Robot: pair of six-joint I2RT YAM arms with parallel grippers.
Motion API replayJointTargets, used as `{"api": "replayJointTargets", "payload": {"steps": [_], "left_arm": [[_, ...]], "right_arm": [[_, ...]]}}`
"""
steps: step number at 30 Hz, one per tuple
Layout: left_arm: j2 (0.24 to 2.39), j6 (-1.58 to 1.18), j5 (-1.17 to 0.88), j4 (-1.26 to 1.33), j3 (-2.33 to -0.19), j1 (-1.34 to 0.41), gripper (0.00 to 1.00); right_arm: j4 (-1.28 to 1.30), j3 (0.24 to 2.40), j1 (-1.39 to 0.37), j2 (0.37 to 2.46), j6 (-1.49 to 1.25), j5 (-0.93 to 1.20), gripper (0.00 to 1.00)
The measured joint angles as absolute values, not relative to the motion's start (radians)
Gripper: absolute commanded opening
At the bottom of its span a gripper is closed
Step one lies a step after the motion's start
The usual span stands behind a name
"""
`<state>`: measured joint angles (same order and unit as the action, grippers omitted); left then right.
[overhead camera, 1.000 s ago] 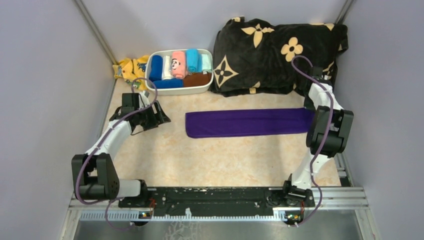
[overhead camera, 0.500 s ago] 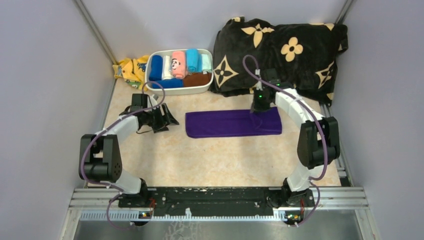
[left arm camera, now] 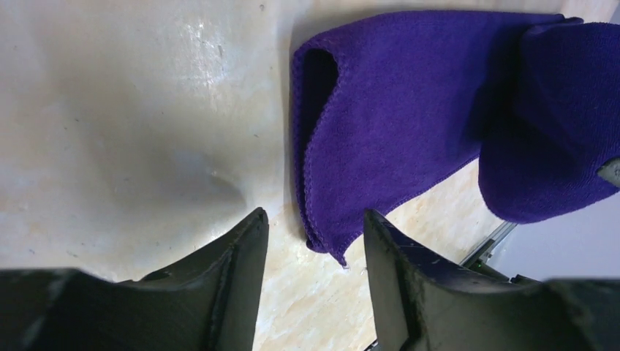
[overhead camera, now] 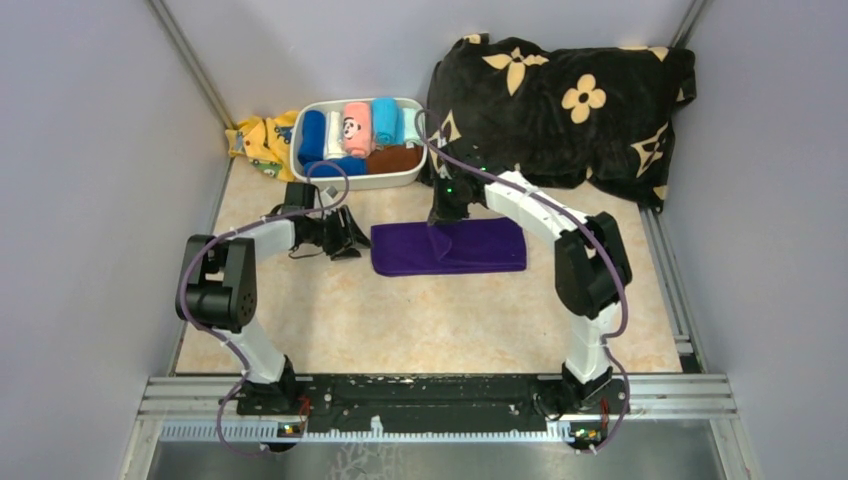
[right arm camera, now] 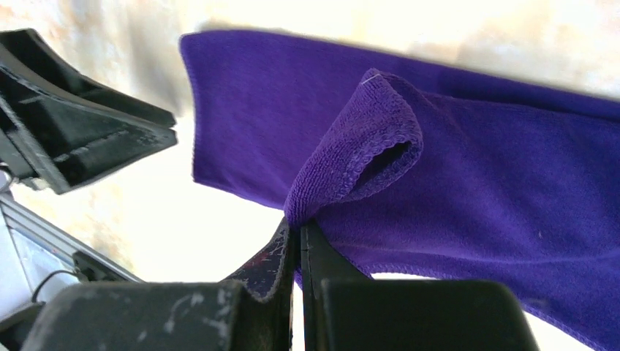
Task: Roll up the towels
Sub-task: Fold the towel at the center of the board.
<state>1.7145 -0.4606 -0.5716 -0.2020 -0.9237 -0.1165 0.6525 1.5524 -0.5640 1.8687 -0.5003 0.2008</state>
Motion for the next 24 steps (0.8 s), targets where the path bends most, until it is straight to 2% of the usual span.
{"api": "replayJointTargets", "payload": {"steps": [13,24], "left_arm": [[1.798,-0.471,-0.606,-0.183,-0.935,-0.130,0.33],[1.807,-0.466,-0.609,-0.185,-0.935,-0.150,0.26]], "right_arm": [[0.657,1.772,-0.680,2.065,-0.619,0.182,0.00],[0.645,1.841,-0.720,2.172,-0.662,0.217,0.00]]}}
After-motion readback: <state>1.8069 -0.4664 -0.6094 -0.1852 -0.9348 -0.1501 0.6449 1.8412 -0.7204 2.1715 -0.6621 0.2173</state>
